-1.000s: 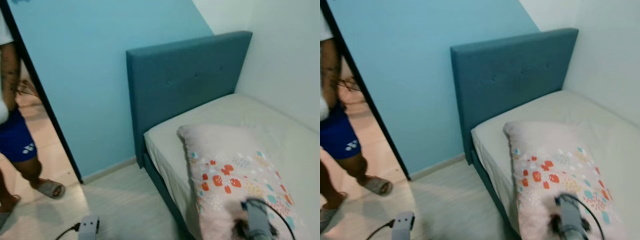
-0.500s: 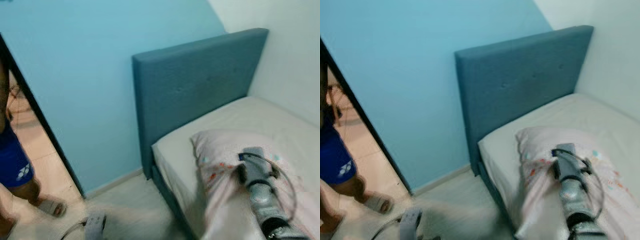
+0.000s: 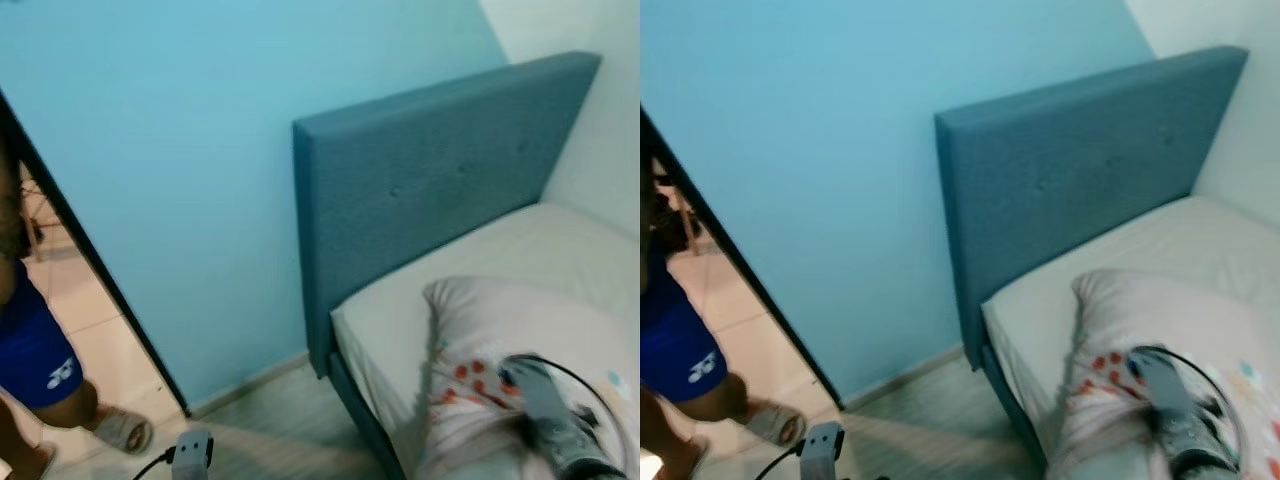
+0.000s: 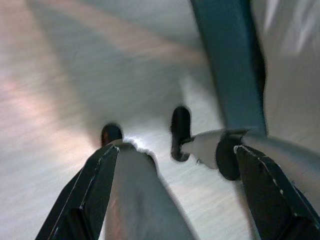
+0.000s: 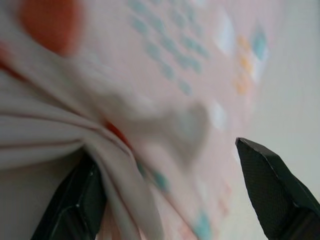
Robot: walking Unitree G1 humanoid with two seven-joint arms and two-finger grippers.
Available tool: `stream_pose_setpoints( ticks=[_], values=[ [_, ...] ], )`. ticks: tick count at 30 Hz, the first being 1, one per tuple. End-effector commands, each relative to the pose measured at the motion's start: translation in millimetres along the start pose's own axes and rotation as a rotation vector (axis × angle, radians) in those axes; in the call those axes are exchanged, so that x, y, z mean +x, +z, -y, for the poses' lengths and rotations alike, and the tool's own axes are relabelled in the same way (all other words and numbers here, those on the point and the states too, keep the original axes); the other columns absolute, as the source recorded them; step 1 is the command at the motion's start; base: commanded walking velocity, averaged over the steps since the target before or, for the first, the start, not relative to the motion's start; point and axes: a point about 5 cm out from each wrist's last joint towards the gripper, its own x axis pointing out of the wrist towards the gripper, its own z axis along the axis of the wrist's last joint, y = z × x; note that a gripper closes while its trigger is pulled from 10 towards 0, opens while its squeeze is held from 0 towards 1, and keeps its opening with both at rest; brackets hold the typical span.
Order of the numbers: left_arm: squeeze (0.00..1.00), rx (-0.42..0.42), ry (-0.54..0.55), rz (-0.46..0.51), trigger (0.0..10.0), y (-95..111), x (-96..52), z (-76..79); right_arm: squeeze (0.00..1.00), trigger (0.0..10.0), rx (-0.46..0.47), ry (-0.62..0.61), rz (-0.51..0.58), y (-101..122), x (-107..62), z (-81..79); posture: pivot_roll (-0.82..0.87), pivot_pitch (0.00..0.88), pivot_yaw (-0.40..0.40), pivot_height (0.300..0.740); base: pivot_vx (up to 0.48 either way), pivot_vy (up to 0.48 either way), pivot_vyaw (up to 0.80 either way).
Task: Clean up the room
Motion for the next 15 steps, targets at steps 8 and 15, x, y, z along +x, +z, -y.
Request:
stream_pose_setpoints(
  ticks=[8,15],
  values=[
    [0.00,0.012,-0.024,-0.026,10.0,-3,-1.1,-0.8,0.00,10.0,-0.140,0.542,-0.090,-45,-14.3,23.8,-0.14,0.054,0.032,0.740,0.000,0.000,0.00],
    [0.00,0.031,-0.033,-0.045,10.0,-5,-2.1,-1.9,0.00,10.0,-0.363,1.165,0.408,1,-108.0,11.4,-0.15,0.046,0.026,0.740,0.000,0.000,0.00]
  ],
)
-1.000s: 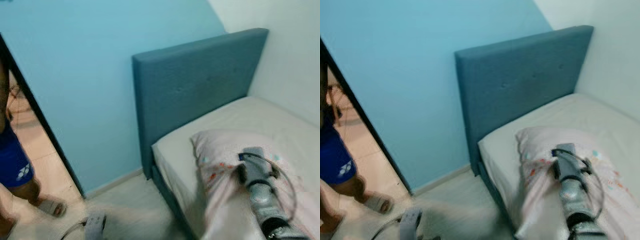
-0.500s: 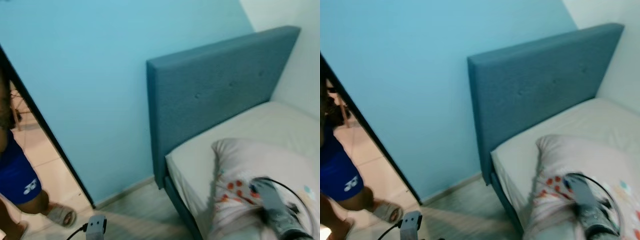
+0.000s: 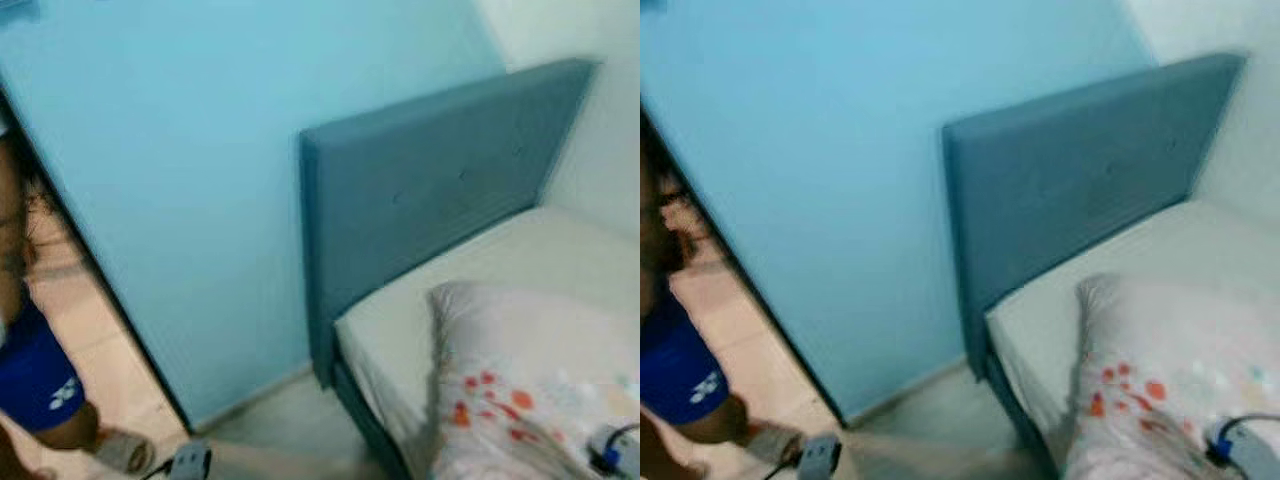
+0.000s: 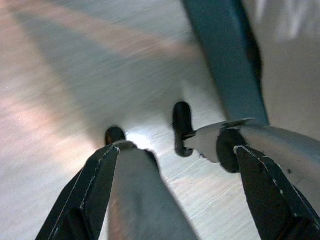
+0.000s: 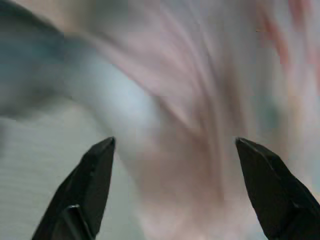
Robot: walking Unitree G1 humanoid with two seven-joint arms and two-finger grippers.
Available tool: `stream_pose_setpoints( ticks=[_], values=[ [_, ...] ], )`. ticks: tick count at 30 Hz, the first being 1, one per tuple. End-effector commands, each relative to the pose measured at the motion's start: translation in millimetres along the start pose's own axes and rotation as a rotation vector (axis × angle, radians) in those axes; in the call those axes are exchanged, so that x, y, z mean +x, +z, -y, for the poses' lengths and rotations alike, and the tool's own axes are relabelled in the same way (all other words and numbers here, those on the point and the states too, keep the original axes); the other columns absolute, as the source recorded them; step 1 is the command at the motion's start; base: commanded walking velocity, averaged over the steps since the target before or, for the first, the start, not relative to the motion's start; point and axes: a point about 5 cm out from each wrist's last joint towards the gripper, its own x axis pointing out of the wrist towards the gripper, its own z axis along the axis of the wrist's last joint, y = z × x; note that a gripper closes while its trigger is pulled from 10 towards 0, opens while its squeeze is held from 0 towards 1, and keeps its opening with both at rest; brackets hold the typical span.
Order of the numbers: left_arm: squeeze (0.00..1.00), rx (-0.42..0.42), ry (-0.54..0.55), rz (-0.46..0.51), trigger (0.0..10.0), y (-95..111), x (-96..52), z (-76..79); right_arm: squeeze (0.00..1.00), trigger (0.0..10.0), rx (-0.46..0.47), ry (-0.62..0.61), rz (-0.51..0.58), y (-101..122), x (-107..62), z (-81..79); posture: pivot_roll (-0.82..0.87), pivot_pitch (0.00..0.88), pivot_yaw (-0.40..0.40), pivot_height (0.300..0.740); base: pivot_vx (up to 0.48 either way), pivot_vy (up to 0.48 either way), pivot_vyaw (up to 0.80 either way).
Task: Clean up the room
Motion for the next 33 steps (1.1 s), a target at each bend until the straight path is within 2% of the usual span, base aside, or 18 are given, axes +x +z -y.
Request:
stream_pose_setpoints(
  ticks=[1,3,5,6,8,10,12,13,14,15,16,17,18,20,23,30,32,33],
  values=[
    [0.00,0.008,-0.004,-0.026,10.0,-6,-1.3,-0.9,0.00,10.0,-0.073,0.121,0.083,20,2.2,-14.6,-0.15,0.046,0.026,0.740,0.000,0.000,0.00],
    [0.00,0.011,-0.009,-0.029,10.0,-7,-1.8,-1.1,0.00,10.0,-0.176,0.301,0.110,32,-2.3,-44.1,-0.15,0.049,0.020,0.740,0.000,0.000,0.00],
    [0.00,0.011,-0.009,-0.029,10.0,-7,-1.8,-1.1,0.00,10.0,-0.176,0.301,0.110,32,-2.3,-44.1,-0.15,0.049,0.020,0.740,0.000,0.000,0.00],
    [0.00,0.011,-0.011,-0.032,10.0,-8,-2.8,-2.5,0.00,10.0,-0.228,0.428,0.128,38,-9.5,-65.9,-0.17,0.054,0.022,0.740,0.000,0.000,0.00],
    [0.00,0.011,-0.011,-0.033,10.0,-9,-3.3,-3.2,0.00,10.0,-0.236,0.454,0.137,39,-12.1,-70.0,-0.17,0.054,0.022,0.740,0.000,0.000,0.00],
    [0.00,0.013,-0.009,-0.037,10.0,-10,-4.9,-6.0,0.00,10.0,-0.253,0.326,0.232,52,-12.1,-55.8,-0.17,0.056,0.024,0.740,0.000,0.000,0.00],
    [0.00,0.013,-0.009,-0.037,10.0,-10,-4.9,-6.0,0.00,10.0,-0.253,0.326,0.232,52,-12.1,-55.8,-0.17,0.056,0.024,0.740,0.000,0.000,0.00],
    [0.00,0.013,-0.007,-0.038,10.0,-10,-6.2,-8.2,0.00,10.0,-0.250,0.123,0.297,64,-8.1,-34.4,-0.17,0.055,0.027,0.740,0.000,0.000,0.00],
    [0.00,0.013,-0.007,-0.038,10.0,-10,-6.2,-8.2,0.00,10.0,-0.250,0.123,0.297,64,-8.1,-34.4,-0.17,0.055,0.027,0.740,0.000,0.000,0.00],
    [0.00,0.014,-0.004,-0.039,10.0,-10,-7.5,-10.6,0.00,10.0,-0.169,-0.147,0.300,68,0.7,-2.5,-0.17,0.053,0.028,0.740,0.000,0.000,0.00],
    [0.00,0.014,-0.004,-0.039,10.0,-10,-7.5,-10.6,0.00,10.0,-0.169,-0.147,0.300,68,0.7,-2.5,-0.17,0.053,0.028,0.740,0.000,0.000,0.00],
    [0.00,0.012,-0.003,-0.038,10.0,-10,-7.0,-10.0,0.00,10.0,-0.115,-0.301,0.248,65,9.2,14.1,-0.16,0.054,0.028,0.740,0.000,0.000,0.00],
    [0.00,0.012,-0.006,-0.036,10.0,-8,-2.6,-2.5,0.00,10.0,-0.118,-0.358,0.080,46,23.5,18.3,-0.16,0.048,0.030,0.740,0.000,0.000,0.00],
    [0.00,0.012,-0.006,-0.036,10.0,-8,-2.6,-2.5,0.00,10.0,-0.118,-0.358,0.080,46,23.5,18.3,-0.16,0.048,0.030,0.740,0.000,0.000,0.00],
    [0.00,0.010,-0.010,-0.032,10.0,-7,5.1,12.4,0.00,10.0,-0.185,-0.346,-0.269,0,41.3,7.8,-0.14,0.053,0.025,0.740,0.000,0.000,0.00],
    [0.00,-0.001,-0.009,-0.033,10.0,-11,6.8,18.2,0.00,10.0,-0.131,-0.398,-0.350,-15,53.9,5.8,-0.15,0.054,0.022,0.740,0.000,0.000,0.00],
    [0.00,-0.008,-0.015,-0.037,10.0,-17,9.1,26.3,0.00,10.0,-0.151,-0.376,-0.465,-31,60.2,-0.3,-0.13,0.052,0.014,0.740,0.000,0.000,0.00],
    [0.00,-0.008,-0.015,-0.037,10.0,-17,9.1,26.3,0.00,10.0,-0.151,-0.376,-0.465,-31,60.2,-0.3,-0.13,0.052,0.014,0.740,0.000,0.000,0.00]
  ],
)
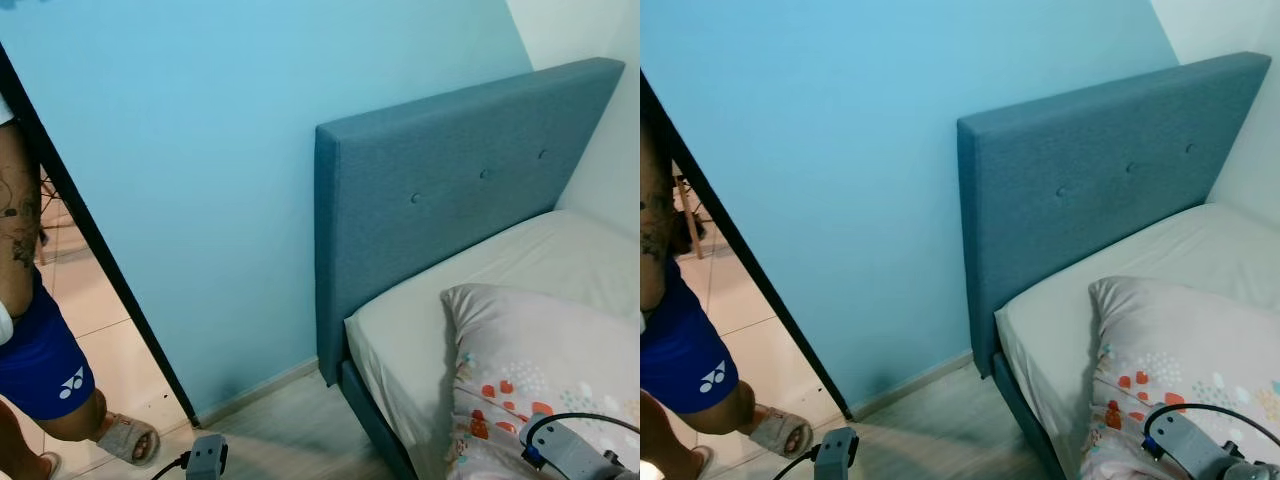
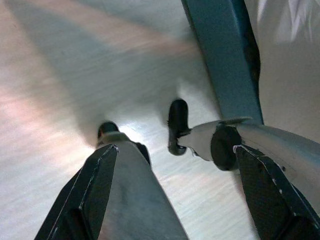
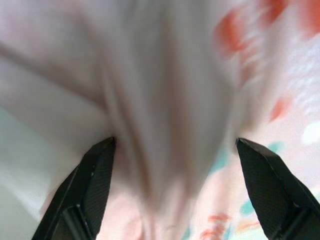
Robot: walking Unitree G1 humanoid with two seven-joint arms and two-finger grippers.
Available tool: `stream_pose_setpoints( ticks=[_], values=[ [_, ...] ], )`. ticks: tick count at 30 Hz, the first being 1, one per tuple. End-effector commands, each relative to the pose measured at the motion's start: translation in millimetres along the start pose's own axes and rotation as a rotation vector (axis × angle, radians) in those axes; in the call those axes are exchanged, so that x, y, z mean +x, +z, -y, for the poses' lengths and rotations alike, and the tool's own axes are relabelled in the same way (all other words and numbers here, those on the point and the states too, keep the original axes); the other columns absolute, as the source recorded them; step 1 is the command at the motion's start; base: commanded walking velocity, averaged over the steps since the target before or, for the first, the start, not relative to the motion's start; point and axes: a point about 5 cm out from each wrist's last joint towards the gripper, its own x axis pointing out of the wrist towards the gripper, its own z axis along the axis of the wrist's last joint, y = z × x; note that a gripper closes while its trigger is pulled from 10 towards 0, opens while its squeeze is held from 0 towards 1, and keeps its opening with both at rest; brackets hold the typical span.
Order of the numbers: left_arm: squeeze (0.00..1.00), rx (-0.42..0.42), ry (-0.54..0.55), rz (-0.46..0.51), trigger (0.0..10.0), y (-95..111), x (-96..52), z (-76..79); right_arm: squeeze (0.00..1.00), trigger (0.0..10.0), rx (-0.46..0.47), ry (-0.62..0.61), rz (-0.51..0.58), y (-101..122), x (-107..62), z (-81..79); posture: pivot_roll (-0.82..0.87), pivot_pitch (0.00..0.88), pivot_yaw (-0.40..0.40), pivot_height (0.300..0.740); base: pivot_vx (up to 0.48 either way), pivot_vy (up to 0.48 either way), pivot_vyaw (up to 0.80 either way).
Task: Clean up the room
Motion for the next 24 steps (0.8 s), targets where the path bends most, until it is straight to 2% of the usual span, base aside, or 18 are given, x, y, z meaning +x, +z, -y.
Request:
stream_pose_setpoints(
  ticks=[1,4,5,6,7,8,10,11,13,14,15,19,24],
  values=[
    [0.00,-0.004,0.006,-0.015,10.0,-7,0.1,2.6,0.00,10.0,-0.044,0.011,-0.059,-4,7.0,-8.2,-0.13,0.052,0.014,0.740,0.000,0.000,0.00],
    [0.00,-0.007,0.005,-0.018,10.0,-10,1.8,7.5,0.00,10.0,-0.086,0.052,-0.108,-10,11.2,-15.7,-0.14,0.055,0.010,0.740,0.000,0.000,0.00],
    [0.00,-0.005,0.005,-0.022,10.0,-10,3.0,10.6,0.00,10.0,-0.070,0.119,-0.090,-8,11.5,-24.4,-0.14,0.053,0.008,0.740,0.000,0.000,0.00],
    [0.00,-0.005,0.005,-0.022,10.0,-10,3.0,10.6,0.00,10.0,-0.070,0.119,-0.090,-8,11.5,-24.4,-0.14,0.053,0.008,0.740,0.000,0.000,0.00],
    [0.00,-0.004,0.006,-0.024,10.0,-10,4.2,13.1,0.00,10.0,-0.064,0.221,-0.064,-5,10.4,-37.7,-0.14,0.056,0.004,0.740,0.000,0.000,0.00],
    [0.00,-0.004,0.006,-0.024,10.0,-10,4.2,13.1,0.00,10.0,-0.064,0.221,-0.064,-5,10.4,-37.7,-0.14,0.056,0.004,0.740,0.000,0.000,0.00],
    [0.00,-0.005,0.009,-0.021,10.0,-8,5.8,15.7,0.00,10.0,-0.064,0.410,0.009,3,4.3,-61.5,-0.14,0.057,0.003,0.740,0.000,0.000,0.00],
    [0.00,-0.005,0.009,-0.021,10.0,-8,5.8,15.7,0.00,10.0,-0.064,0.410,0.009,3,4.3,-61.5,-0.14,0.057,0.003,0.740,0.000,0.000,0.00],
    [0.00,0.001,0.006,-0.023,10.0,-5,7.8,19.1,0.00,10.0,0.026,0.578,0.173,22,-4.3,-78.8,-0.14,0.054,0.002,0.740,0.000,0.000,0.00],
    [0.00,0.001,0.006,-0.023,10.0,-5,7.8,19.1,0.00,10.0,0.026,0.578,0.173,22,-4.3,-78.8,-0.14,0.054,0.002,0.740,0.000,0.000,0.00],
    [0.00,0.003,0.005,-0.023,10.0,-4,8.3,20.2,0.00,10.0,0.055,0.623,0.230,28,-7.4,-82.2,-0.14,0.054,0.002,0.740,0.000,0.000,0.00],
    [0.00,-0.001,0.004,-0.017,10.0,-3,8.8,21.0,0.00,10.0,0.088,0.713,0.304,33,-14.3,-87.7,-0.14,0.056,-0.004,0.740,0.000,0.000,0.00],
    [0.00,0.001,0.013,-0.025,10.0,-7,5.7,15.0,0.00,10.0,0.084,0.720,0.312,30,-15.9,-82.4,-0.14,0.058,0.002,0.740,0.000,0.000,0.00]
  ],
)
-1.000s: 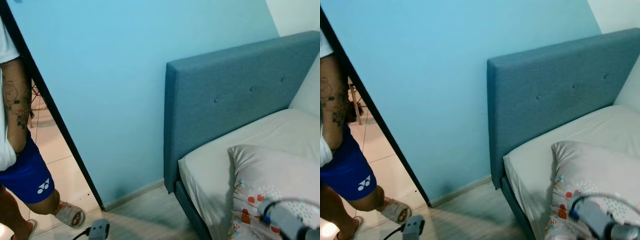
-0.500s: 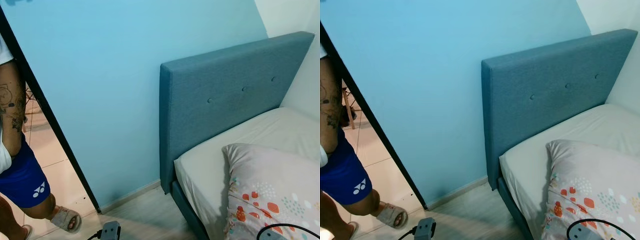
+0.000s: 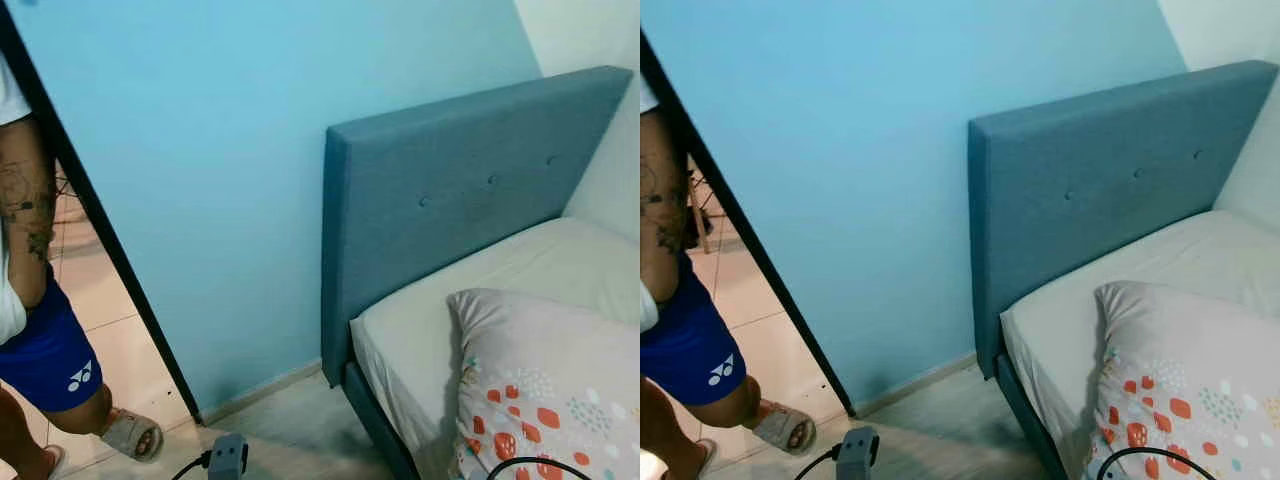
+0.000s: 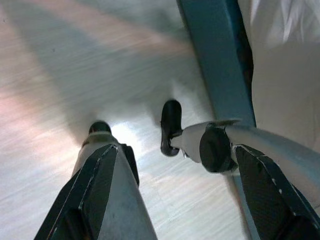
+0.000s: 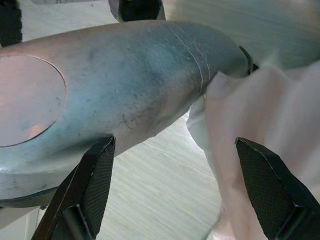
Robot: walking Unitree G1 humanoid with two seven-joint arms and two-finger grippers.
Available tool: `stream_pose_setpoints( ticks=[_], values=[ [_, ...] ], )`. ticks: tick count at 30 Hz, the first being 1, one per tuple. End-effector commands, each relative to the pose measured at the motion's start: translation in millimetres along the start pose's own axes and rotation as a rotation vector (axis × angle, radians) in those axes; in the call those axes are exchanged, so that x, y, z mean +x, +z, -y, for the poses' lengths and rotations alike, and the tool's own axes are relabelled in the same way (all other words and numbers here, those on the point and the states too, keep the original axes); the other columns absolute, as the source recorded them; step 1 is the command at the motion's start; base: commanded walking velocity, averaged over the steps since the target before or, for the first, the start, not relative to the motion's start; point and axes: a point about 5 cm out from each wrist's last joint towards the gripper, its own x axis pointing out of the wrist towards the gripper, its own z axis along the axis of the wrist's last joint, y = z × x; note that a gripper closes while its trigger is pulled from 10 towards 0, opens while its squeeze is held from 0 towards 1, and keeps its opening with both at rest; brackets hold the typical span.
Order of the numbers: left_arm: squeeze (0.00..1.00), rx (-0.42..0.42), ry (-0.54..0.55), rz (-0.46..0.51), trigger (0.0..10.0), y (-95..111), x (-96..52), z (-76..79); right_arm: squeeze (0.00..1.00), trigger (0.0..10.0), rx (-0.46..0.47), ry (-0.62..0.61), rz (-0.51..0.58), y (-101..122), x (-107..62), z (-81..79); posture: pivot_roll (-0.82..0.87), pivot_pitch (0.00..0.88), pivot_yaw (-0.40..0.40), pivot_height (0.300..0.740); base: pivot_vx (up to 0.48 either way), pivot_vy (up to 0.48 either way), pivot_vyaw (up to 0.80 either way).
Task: Clean up the room
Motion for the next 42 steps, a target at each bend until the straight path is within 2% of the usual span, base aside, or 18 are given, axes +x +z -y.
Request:
stream_pose_setpoints(
  ticks=[1,4,7,8,9,10,11,13,15,16,19,20,23,27,31,39,42],
  values=[
    [0.00,0.002,0.009,-0.021,10.0,-5,-2.0,-3.6,0.00,10.0,-0.010,0.020,0.024,2,-1.2,-1.5,-0.14,0.058,0.002,0.740,0.000,0.000,0.00],
    [0.00,-0.012,0.037,-0.021,10.0,-11,-11.6,-24.4,0.00,10.0,0.009,-0.118,0.223,29,-12.3,19.7,-0.14,0.060,0.003,0.740,0.000,0.000,0.00],
    [0.00,-0.013,0.042,-0.021,10.0,-12,-13.8,-28.9,0.00,10.0,0.024,-0.163,0.277,36,-14.4,25.6,-0.14,0.060,0.003,0.740,0.000,0.000,0.00],
    [0.00,-0.012,0.052,-0.022,10.0,-12,-19.2,-39.6,0.00,10.0,0.068,-0.288,0.364,46,-17.4,41.2,-0.14,0.060,0.010,0.740,0.000,0.000,0.00],
    [0.00,-0.010,0.063,-0.021,10.0,-12,-25.5,-51.4,0.00,10.0,0.155,-0.416,0.450,53,-19.7,57.5,-0.13,0.060,0.010,0.740,0.000,0.000,0.00],
    [0.00,-0.010,0.063,-0.021,10.0,-12,-25.5,-51.4,0.00,10.0,0.155,-0.416,0.450,53,-19.7,57.5,-0.13,0.060,0.010,0.740,0.000,0.000,0.00],
    [0.00,-0.008,0.077,-0.019,10.0,-11,-32.1,-63.2,0.00,10.0,0.252,-0.525,0.507,55,-20.0,70.7,-0.13,0.062,0.011,0.740,0.000,0.000,0.00],
    [0.00,-0.008,0.077,-0.019,10.0,-11,-32.1,-63.2,0.00,10.0,0.252,-0.525,0.507,55,-20.0,70.7,-0.13,0.062,0.011,0.740,0.000,0.000,0.00],
    [0.00,-0.002,0.120,-0.019,10.0,-11,-43.3,-82.2,0.00,10.0,0.413,-0.684,0.557,48,-14.8,85.4,-0.12,0.065,0.014,0.740,0.000,0.000,0.00],
    [0.00,-0.002,0.120,-0.019,10.0,-11,-43.3,-82.2,0.00,10.0,0.413,-0.684,0.557,48,-14.8,85.4,-0.12,0.065,0.014,0.740,0.000,0.000,0.00],
    [0.00,0.015,0.168,-0.043,10.0,-13,-49.7,-92.7,0.00,10.0,0.551,-0.788,0.637,45,-9.8,91.4,-0.12,0.053,0.012,0.740,0.000,0.000,0.00],
    [0.00,-0.009,0.192,-0.027,10.0,-12,-49.8,-93.7,0.00,10.0,0.617,-0.785,0.721,53,-2.4,89.4,-0.12,0.062,0.006,0.740,0.000,0.000,0.00],
    [0.00,-0.035,0.205,-0.014,10.0,-12,-48.7,-92.6,0.00,10.0,0.642,-0.753,0.764,57,3.8,86.3,-0.12,0.062,0.006,0.740,0.000,0.000,0.00],
    [0.00,-0.047,0.217,-0.004,10.0,-8,-40.8,-83.2,0.00,10.0,0.652,-0.760,0.750,62,18.0,85.2,-0.12,0.057,0.003,0.740,0.000,0.000,0.00],
    [0.00,-0.037,0.209,0.003,10.0,-1,-28.6,-66.2,0.00,10.0,0.688,-0.800,0.671,48,27.9,84.1,-0.11,0.055,-0.002,0.740,0.000,0.000,0.00],
    [0.00,-0.028,0.212,-0.008,10.0,-2,-24.4,-59.2,0.00,10.0,0.723,-0.819,0.577,30,45.2,73.3,-0.11,0.055,0.002,0.740,0.000,0.000,0.00],
    [0.00,-0.056,0.200,0.025,10.0,5,-23.4,-58.5,0.00,10.0,0.758,-0.802,0.592,29,49.0,70.8,-0.11,0.053,0.005,0.740,0.000,0.000,0.00]
  ],
)
